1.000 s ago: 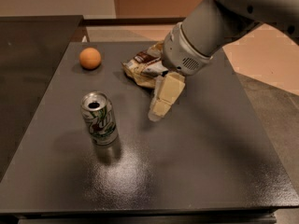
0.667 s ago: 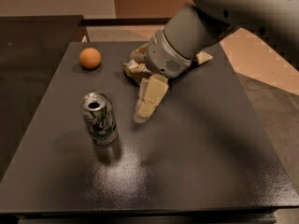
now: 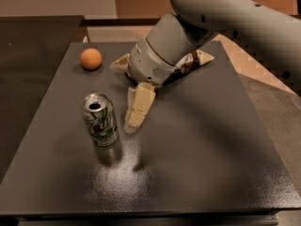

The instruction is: Move 7up can near orange

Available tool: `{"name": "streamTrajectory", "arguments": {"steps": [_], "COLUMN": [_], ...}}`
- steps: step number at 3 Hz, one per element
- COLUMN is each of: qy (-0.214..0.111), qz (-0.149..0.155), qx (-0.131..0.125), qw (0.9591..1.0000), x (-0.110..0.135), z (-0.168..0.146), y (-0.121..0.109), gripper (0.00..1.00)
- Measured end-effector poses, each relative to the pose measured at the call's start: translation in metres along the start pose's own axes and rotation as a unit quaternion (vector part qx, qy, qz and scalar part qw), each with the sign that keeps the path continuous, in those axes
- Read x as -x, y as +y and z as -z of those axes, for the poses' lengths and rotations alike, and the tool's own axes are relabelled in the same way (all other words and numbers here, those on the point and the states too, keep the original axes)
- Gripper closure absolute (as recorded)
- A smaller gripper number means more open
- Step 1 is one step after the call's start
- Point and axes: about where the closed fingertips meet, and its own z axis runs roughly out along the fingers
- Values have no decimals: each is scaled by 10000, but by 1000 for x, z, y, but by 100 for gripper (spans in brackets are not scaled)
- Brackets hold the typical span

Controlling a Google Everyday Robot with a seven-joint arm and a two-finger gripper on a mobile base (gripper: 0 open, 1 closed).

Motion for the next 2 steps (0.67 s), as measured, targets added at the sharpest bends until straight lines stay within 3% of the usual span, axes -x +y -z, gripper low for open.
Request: {"name": "streamTrajectory", "arguments": {"steps": [2], "qy": [-221], "qz": [290], "qx": [571], "qw": [9977], "x": [15], "z": [-25], "y": [19], "gripper": [0]}}
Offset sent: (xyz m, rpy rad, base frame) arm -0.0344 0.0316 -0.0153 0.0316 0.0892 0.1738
